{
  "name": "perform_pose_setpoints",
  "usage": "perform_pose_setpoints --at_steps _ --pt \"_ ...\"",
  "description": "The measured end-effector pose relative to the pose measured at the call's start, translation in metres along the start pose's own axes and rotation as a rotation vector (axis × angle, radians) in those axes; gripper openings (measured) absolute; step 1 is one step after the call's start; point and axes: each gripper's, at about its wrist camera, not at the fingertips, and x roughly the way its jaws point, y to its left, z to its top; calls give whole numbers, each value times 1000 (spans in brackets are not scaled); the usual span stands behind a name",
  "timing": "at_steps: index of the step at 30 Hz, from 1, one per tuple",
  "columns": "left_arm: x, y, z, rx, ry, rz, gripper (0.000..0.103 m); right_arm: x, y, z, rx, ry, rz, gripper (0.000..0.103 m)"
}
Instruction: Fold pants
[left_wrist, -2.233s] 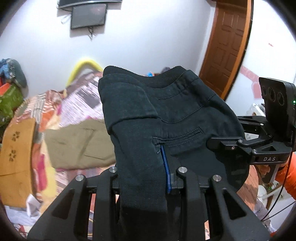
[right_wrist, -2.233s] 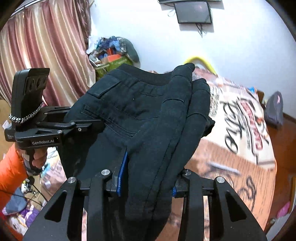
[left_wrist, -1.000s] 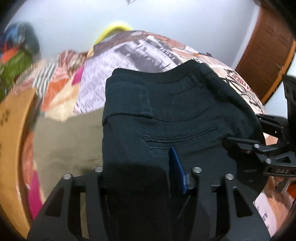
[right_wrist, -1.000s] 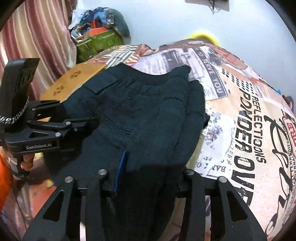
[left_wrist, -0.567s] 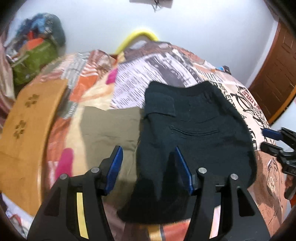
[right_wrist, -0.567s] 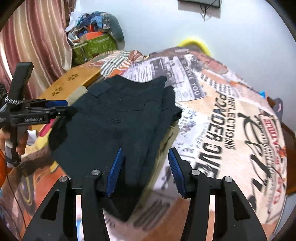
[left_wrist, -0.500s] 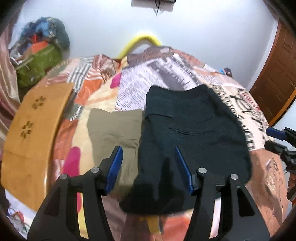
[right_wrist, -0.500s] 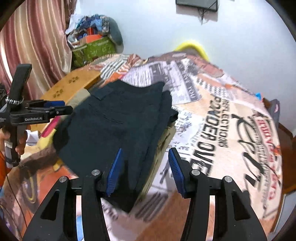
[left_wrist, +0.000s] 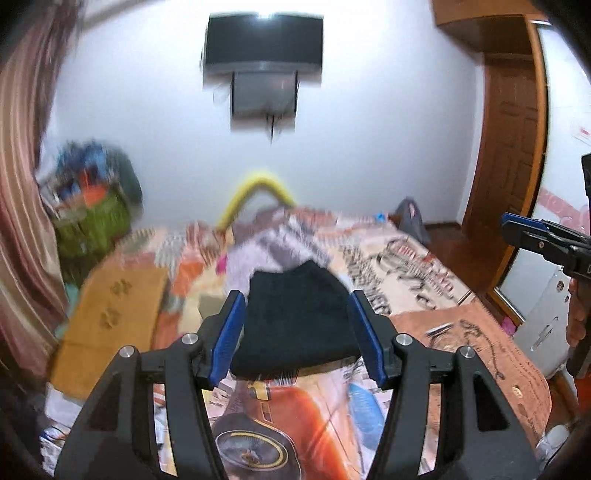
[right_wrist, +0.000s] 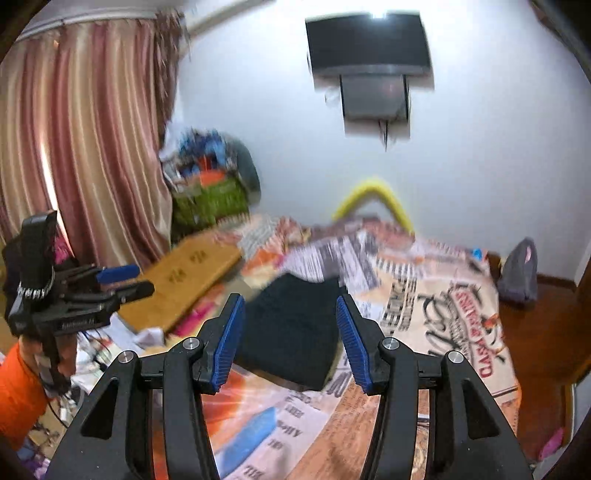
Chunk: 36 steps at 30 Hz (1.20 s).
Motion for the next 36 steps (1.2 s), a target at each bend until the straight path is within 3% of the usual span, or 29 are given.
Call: perform_pose_setpoints --at_steps 8,9,11,13,16,18,26,36 --pt "-128 -47 -14 0 -182 50 61 -100 51 -19 -66 -183 -6 48" --pt "-138 -50 -17 -7 -190 40 63 -105 55 -23 -68 -195 -9 48" --pt "-155 -56 -27 -29 -206 21 78 -115 60 -31 -62 -215 -16 48" --pt "-174 -66 -39 -30 -233 27 86 -123 65 -39 -59 -235 -20 57" --pt "-189 -79 -51 3 -267 72 96 -133 69 -52 -43 -264 -44 73" --pt "-195 -88 -58 23 -287 93 101 -138 72 -60 -31 -272 -62 79" --pt "-203 -100 -76 33 -302 65 103 -148 80 -72 -24 -296 -137 102" --pt "-203 -98 -79 -13 -312 44 103 -154 77 -86 -19 -291 -175 103"
